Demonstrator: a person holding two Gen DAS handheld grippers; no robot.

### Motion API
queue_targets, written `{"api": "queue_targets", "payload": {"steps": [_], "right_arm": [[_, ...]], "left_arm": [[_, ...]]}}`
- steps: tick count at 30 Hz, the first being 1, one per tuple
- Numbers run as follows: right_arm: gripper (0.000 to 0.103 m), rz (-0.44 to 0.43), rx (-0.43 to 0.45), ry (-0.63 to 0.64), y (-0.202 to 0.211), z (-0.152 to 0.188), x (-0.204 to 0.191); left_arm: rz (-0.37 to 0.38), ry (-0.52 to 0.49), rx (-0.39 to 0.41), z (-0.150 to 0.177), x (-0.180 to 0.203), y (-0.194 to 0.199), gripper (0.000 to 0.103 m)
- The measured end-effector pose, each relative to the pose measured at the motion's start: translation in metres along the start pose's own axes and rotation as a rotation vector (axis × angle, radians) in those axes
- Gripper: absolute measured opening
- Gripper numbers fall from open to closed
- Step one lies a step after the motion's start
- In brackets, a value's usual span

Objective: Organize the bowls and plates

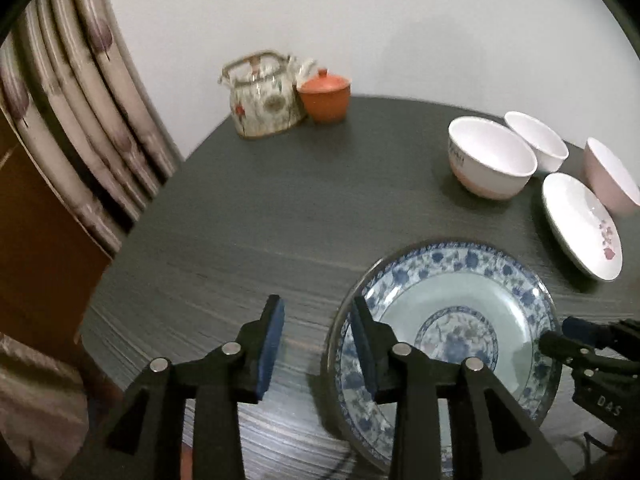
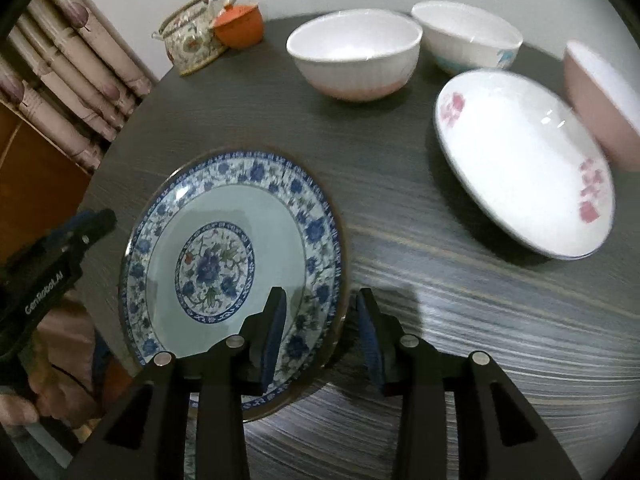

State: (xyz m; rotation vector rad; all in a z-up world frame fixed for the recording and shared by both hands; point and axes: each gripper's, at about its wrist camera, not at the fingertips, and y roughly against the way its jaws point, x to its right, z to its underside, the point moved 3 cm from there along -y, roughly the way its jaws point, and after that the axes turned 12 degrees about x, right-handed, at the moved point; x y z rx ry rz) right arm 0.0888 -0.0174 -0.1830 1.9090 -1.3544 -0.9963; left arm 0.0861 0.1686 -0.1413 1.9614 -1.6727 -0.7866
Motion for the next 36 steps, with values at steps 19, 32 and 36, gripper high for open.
{"api": "queue_targets", "payload": {"steps": [19,32,36], "right_arm": [[0.045,0.174,0.254,0.013,0.081,0.004,0.054],[0.057,0.232,0.338,-0.056,0.114,0.015,0.113],[0.059,0.248,0.356,-0.028,0.121,0.016,0.128]], "left_arm": [[0.077,-0.042,-0.004,0.013,0.041,0.016,0.047],[0.244,-0.073,0.031,-0.014,0.127,0.043,0.059],[0.292,-0.072,0.068,-0.026,0.147,0.044,0.060]]}}
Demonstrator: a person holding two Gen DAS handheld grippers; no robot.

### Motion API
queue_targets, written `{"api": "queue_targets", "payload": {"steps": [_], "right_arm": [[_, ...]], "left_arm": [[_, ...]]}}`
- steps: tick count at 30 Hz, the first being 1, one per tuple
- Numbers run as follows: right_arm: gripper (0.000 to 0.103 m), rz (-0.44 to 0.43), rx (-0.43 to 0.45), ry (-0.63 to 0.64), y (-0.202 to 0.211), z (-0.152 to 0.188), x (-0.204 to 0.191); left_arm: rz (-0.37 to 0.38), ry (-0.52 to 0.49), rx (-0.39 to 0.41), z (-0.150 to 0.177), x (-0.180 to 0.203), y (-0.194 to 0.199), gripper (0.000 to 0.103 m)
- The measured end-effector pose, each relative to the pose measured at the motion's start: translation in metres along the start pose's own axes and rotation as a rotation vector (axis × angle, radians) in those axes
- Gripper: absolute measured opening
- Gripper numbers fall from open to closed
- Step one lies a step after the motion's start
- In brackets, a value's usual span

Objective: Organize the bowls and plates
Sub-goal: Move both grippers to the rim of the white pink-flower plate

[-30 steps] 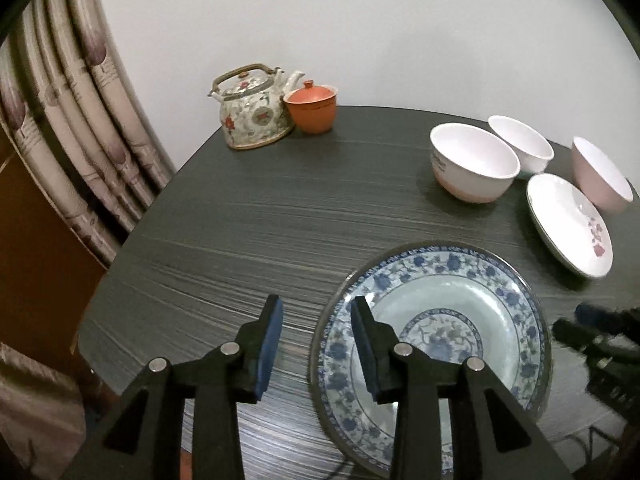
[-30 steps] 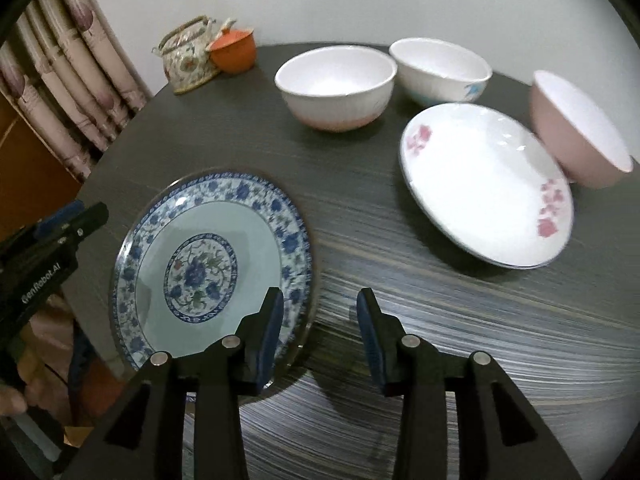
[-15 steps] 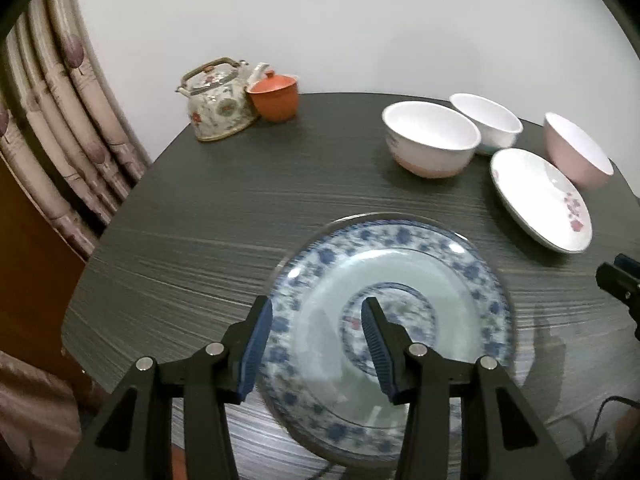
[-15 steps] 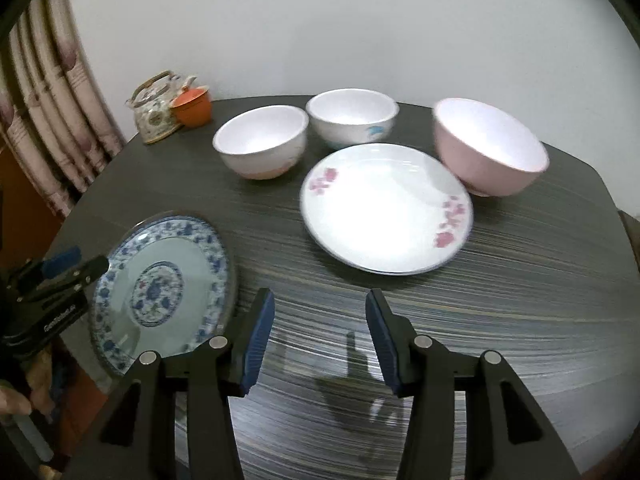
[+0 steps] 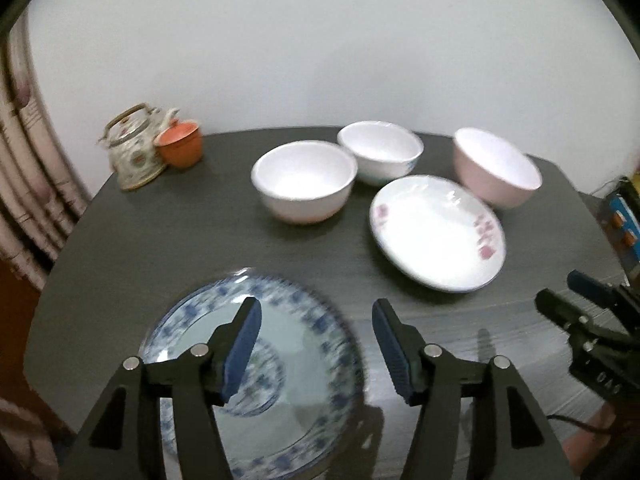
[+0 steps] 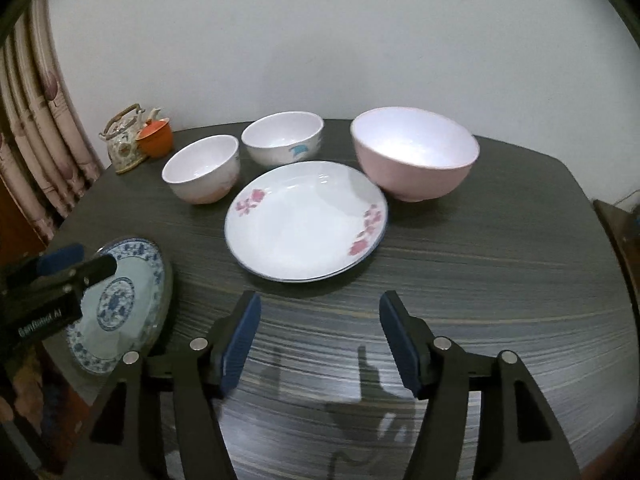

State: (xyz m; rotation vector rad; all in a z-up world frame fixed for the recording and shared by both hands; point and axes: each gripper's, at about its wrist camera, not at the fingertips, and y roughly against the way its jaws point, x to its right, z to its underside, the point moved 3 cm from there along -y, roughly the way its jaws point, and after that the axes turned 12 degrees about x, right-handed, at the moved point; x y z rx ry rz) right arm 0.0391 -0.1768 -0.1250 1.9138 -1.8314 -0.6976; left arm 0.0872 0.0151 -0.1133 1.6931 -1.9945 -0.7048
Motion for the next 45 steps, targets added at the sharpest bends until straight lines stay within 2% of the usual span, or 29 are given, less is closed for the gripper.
{"api": "queue_targets", "payload": {"steps": [6,15,18,21,22,26,31,33,38,43,45], "right_arm": [[0.061,0.026,0.030,0.015,-0.005,-0.007,0.023],[0.061,0.006,0.010,-0.010,-0.038,-0.016,0.051],[0.060,-0.019,-0.016,-0.022,-0.050,-0.018,0.057],[0.059,-0.091,-0.065,-0.078,-0.066,-0.021,0.064],[0.056,-0.114,-0.085,-0.102,-0.072,-0.021,0.067],[0.040,-0.183,-0.164,-0.215,-0.096,-0.018,0.079],[0.034,-0.215,-0.200,-0.265,-0.116,-0.017,0.089],[0.033,-0.222,-0.206,-0.274,-0.122,-0.016,0.090],[0.028,-0.258,-0.225,-0.327,-0.134,-0.015,0.093],[0.025,-0.271,-0.232,-0.316,-0.140,-0.016,0.094],[0.025,-0.276,-0.233,-0.316,-0.142,-0.016,0.095]], "left_arm": [[0.058,0.010,0.017,-0.014,0.018,-0.020,0.063],[0.055,0.022,0.056,-0.033,0.027,-0.056,0.063],[0.099,0.051,0.016,-0.035,0.028,-0.071,0.063],[0.166,0.116,-0.067,-0.036,0.029,-0.091,0.063],[0.190,0.148,-0.101,-0.036,0.028,-0.099,0.063],[0.222,0.209,-0.155,-0.037,0.026,-0.115,0.063],[0.237,0.249,-0.225,-0.035,0.024,-0.135,0.063],[0.251,0.273,-0.238,-0.033,0.024,-0.139,0.063],[0.262,0.259,-0.265,-0.033,0.031,-0.150,0.062],[0.263,0.278,-0.272,-0.033,0.030,-0.159,0.062],[0.253,0.272,-0.277,-0.032,0.030,-0.163,0.056]]}}
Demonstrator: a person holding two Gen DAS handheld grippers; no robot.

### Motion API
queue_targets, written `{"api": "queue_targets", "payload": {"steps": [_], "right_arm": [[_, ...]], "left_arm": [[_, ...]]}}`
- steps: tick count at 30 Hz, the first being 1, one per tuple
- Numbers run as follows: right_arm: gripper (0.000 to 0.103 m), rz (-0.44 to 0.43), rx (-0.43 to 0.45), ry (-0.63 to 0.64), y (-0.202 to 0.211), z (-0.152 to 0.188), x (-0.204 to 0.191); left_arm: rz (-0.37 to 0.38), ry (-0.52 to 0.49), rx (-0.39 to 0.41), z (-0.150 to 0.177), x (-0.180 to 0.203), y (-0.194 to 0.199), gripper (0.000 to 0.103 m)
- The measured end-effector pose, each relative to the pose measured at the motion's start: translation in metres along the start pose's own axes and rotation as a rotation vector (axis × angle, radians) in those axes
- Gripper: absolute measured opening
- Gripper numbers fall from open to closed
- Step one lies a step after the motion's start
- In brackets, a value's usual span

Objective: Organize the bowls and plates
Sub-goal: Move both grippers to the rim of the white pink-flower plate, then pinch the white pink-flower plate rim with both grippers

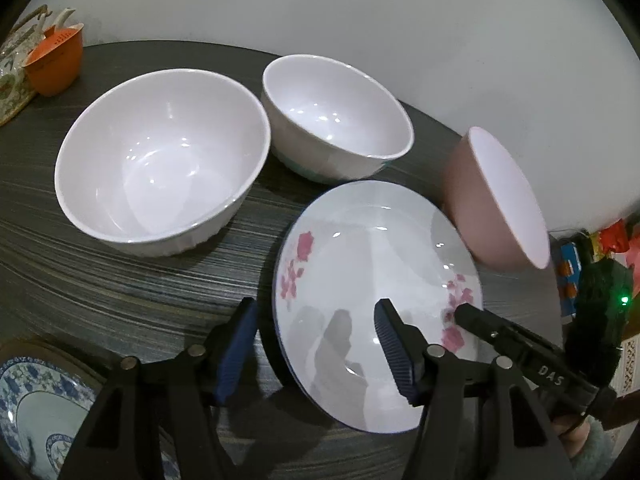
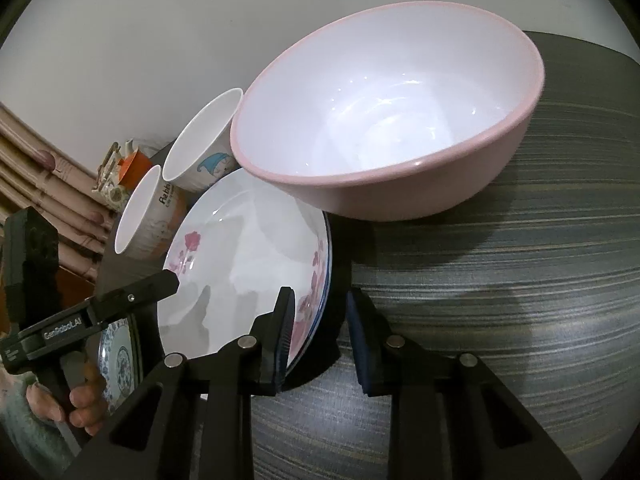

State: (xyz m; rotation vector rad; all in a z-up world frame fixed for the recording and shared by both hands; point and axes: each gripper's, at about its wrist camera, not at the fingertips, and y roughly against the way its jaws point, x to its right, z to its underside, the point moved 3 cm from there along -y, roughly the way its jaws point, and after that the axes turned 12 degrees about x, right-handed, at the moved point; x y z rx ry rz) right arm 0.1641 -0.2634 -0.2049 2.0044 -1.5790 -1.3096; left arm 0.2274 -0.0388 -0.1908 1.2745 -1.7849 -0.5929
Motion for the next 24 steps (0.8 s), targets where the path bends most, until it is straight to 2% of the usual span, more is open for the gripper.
{"api": "queue_targets", "payload": {"steps": [1,5,7,13,15,24], "right_arm": [[0.025,-0.001,0.000,0.002,-0.001,-0.001,0.000],[0.020,-0.001,-0.001,0.010,-0.004,-0.003,0.001],[0.018,-0.005,-0.002,0.014,-0.005,-0.004,0.002],[0.009,-0.019,-0.005,0.010,-0.008,-0.007,0.005],[0.010,-0.010,-0.006,0.014,-0.008,-0.007,0.004],[0.010,0.024,0.003,0.055,0.002,0.000,-0.004]], "left_arm": [[-0.004,-0.006,-0.004,0.001,-0.001,-0.001,0.050],[-0.010,-0.004,-0.017,0.001,-0.002,-0.007,0.042],[-0.006,-0.011,-0.016,0.001,-0.002,-0.009,0.034],[-0.035,-0.029,-0.013,0.002,-0.001,-0.011,0.023],[-0.048,-0.031,-0.015,0.002,-0.003,-0.010,0.019],[-0.042,-0.029,-0.026,0.013,0.000,-0.001,0.018]]}}
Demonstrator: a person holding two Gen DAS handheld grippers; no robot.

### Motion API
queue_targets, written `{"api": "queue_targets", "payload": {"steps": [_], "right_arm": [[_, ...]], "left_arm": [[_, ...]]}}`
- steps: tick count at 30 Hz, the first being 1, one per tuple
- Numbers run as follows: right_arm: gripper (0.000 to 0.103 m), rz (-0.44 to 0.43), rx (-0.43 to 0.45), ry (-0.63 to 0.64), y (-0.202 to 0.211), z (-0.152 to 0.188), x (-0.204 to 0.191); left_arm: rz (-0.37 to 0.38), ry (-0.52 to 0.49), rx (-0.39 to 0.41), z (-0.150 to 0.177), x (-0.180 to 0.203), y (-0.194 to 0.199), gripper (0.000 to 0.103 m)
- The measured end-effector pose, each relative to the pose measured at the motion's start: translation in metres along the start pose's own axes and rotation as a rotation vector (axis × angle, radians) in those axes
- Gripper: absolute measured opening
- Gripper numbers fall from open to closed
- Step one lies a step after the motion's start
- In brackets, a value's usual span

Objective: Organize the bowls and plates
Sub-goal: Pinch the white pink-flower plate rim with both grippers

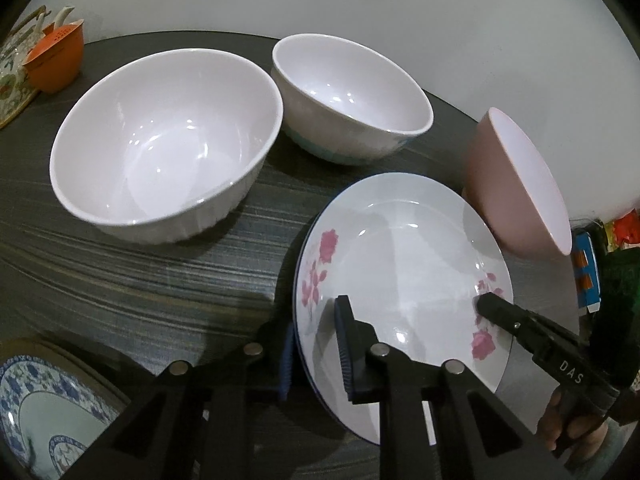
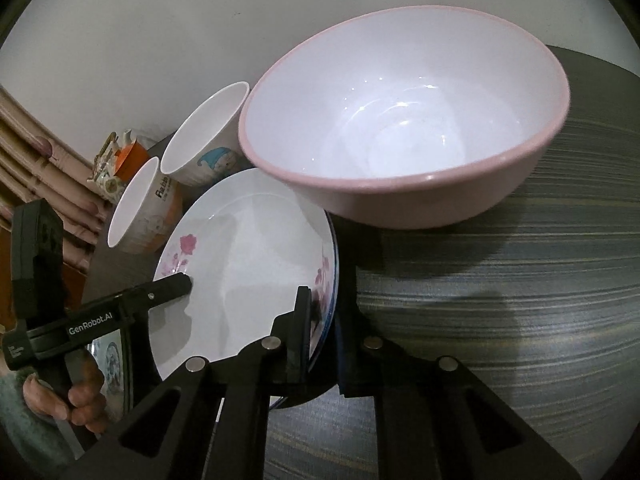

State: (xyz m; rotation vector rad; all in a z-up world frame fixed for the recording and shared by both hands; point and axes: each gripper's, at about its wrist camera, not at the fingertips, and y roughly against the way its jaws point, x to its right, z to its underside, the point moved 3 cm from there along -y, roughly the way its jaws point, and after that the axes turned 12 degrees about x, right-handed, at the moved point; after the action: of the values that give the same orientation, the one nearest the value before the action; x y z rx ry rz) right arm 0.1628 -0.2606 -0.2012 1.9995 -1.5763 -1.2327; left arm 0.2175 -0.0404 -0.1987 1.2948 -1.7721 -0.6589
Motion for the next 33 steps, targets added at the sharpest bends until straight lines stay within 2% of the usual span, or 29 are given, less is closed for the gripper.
{"api": "queue_targets", "payload": {"steps": [10,14,33], "right_arm": [[0.010,0.008,0.011,-0.002,0.008,0.007,-0.010],[0.010,0.010,0.015,-0.007,0.011,0.010,-0.015],[0.010,-0.012,0.069,0.015,0.050,0.027,-0.050]], "left_arm": [[-0.007,-0.009,0.012,0.015,0.007,0.022,0.018],[-0.010,-0.002,0.013,0.006,0.004,0.023,0.018],[-0.013,0.008,0.076,0.015,0.001,0.062,0.017]]}}
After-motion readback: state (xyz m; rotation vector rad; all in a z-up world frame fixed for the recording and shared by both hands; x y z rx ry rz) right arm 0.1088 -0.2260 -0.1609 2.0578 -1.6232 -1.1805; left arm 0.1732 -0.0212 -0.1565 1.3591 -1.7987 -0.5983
